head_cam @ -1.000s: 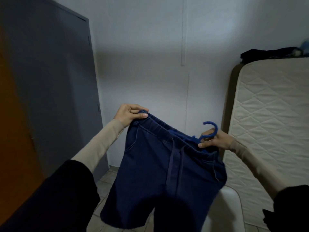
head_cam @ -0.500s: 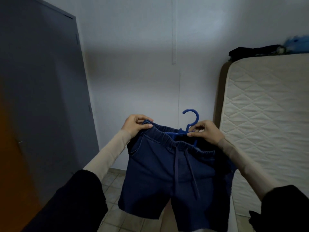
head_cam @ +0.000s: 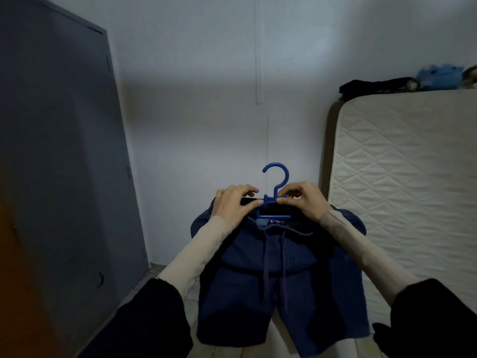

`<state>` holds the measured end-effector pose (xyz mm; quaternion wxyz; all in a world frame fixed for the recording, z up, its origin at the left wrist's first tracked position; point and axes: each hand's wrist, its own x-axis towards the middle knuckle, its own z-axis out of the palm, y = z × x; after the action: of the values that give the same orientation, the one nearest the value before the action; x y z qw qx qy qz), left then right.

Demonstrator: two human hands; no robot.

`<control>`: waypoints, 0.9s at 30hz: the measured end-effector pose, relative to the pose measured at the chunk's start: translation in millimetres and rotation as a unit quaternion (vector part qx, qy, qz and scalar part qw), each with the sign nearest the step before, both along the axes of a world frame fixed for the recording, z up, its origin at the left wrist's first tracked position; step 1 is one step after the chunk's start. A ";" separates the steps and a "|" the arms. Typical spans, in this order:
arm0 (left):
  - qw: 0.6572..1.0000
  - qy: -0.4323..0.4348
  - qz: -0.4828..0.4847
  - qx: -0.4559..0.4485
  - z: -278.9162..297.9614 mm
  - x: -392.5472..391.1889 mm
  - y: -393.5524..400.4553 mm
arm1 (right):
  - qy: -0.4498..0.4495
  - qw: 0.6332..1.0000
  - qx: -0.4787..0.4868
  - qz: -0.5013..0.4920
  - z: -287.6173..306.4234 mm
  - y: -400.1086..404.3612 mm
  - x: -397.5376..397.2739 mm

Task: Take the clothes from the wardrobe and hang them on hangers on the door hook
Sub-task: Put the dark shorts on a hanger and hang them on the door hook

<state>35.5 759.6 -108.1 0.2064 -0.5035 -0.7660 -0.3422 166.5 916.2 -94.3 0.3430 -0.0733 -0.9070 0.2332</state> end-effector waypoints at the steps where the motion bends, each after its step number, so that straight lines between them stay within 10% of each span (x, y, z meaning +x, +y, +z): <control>1: 1.000 0.017 -0.003 -0.012 0.2 2.2 1.4 | 0.000 1.000 0.004 -0.001 0.6 -0.5 1.2; 27: 0.998 -0.045 -0.010 0.050 -8.9 14.3 -57.3 | 0.018 0.997 -0.023 0.072 -23.8 -52.8 -3.9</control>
<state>49.8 702.3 -117.0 0.1934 -0.4844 -0.7515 -0.4039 162.6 863.4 -118.1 0.3401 -0.0111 -0.8978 0.2795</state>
